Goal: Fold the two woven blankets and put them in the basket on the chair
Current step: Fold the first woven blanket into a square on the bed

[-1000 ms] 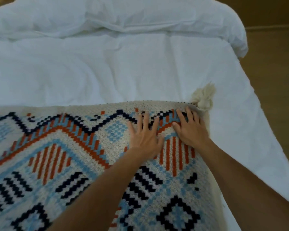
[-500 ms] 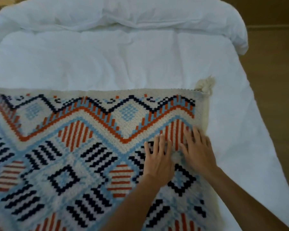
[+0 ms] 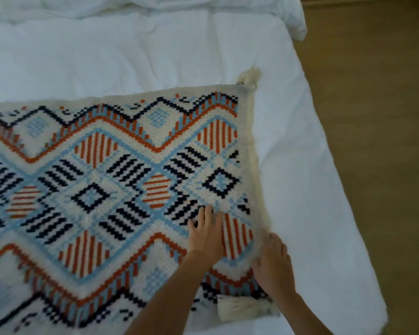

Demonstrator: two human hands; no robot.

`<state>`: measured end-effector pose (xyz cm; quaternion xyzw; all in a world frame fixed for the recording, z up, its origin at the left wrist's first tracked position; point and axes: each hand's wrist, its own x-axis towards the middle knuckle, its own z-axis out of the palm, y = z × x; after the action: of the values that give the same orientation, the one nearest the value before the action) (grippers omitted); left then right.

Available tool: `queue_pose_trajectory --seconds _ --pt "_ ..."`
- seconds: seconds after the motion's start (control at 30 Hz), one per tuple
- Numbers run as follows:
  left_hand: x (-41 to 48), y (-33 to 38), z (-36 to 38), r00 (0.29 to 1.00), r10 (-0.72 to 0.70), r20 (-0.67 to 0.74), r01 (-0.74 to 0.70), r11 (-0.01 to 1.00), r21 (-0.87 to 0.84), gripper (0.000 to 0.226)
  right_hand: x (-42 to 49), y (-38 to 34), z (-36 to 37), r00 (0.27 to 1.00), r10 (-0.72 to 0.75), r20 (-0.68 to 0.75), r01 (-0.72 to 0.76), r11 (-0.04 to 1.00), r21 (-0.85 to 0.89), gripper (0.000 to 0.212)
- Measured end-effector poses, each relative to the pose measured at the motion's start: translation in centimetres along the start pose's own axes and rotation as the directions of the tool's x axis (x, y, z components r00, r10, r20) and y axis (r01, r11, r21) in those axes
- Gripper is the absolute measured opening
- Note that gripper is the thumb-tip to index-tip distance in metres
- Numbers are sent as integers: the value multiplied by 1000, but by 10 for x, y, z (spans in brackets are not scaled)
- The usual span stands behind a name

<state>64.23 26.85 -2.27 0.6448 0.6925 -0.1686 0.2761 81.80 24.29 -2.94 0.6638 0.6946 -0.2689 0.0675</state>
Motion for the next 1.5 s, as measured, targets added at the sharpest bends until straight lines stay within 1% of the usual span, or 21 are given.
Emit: queue_pose_trajectory --seconds 0.13,0.2,0.27,0.33,0.37,0.43,0.5,0.53,0.6,0.7,0.8,0.9,0.93,1.0,1.07,1.17,1.23,1.3,1.37,1.43,1.5 --pt "-29 11 19 1000 3 -25 -2 1000 24 69 -37 15 9 975 213 63 -217 974 69 76" --pt "-41 16 27 1000 16 3 -16 999 36 70 -51 20 14 959 256 119 -266 960 86 83" --pt "-51 19 33 1000 17 26 -18 999 32 72 -65 26 18 960 219 174 -236 968 84 90" --pt "-58 21 36 999 21 26 -22 999 34 74 -79 41 19 972 143 185 -142 990 -15 83" --pt "-61 22 37 999 26 30 -27 999 41 75 -84 51 17 982 115 147 -103 991 -85 80" --pt "-66 24 39 999 31 45 -34 998 57 77 -92 71 8 987 123 101 -94 964 -250 76" --pt "-70 28 40 998 29 60 -33 997 64 78 -98 82 3 981 163 100 -125 941 -313 70" --pt "-71 30 40 997 25 68 -30 997 65 79 -98 83 1 980 169 103 -136 953 -270 67" --pt "-73 35 42 997 27 71 -32 997 64 79 -97 74 3 980 172 102 -162 982 -98 62" --pt "-75 43 45 997 44 62 -47 998 52 72 -90 53 13 979 184 86 -194 972 131 58" --pt "-76 48 48 995 46 90 -48 999 18 70 -83 39 21 952 288 100 -304 919 252 56" --pt "-76 49 45 992 47 117 -41 998 -55 67 -83 34 19 918 377 119 -393 836 383 47" --pt "-75 50 42 993 41 113 -31 995 -90 64 -85 32 18 921 369 124 -388 839 382 44" --pt "-73 50 34 994 21 111 -3 987 -160 54 -89 26 14 952 288 106 -307 890 338 40" --pt "-71 50 26 993 5 115 22 971 -236 47 -90 14 11 977 197 81 -212 922 323 43" --pt "-72 51 10 998 -4 68 27 937 -347 44 -94 -15 10 986 138 94 -161 937 309 48" --pt "-73 49 -3 1000 25 -16 -29 922 -387 40 -99 -39 12 990 94 108 -122 947 298 55" --pt "-74 41 -16 998 34 -57 -55 909 -412 32 -105 -63 20 997 4 78 -29 945 326 70" --pt "-76 27 -26 995 11 -102 -54 903 -427 38 -111 -86 28 995 -79 58 57 946 318 77" --pt "-78 10 -34 991 -14 -134 -46 901 -431 46 -115 -111 32 991 -110 82 84 960 268 70" --pt "-81 -13 -39 989 -19 -144 -43 909 -414 44 -121 -137 42 982 -161 97 131 957 259 67"
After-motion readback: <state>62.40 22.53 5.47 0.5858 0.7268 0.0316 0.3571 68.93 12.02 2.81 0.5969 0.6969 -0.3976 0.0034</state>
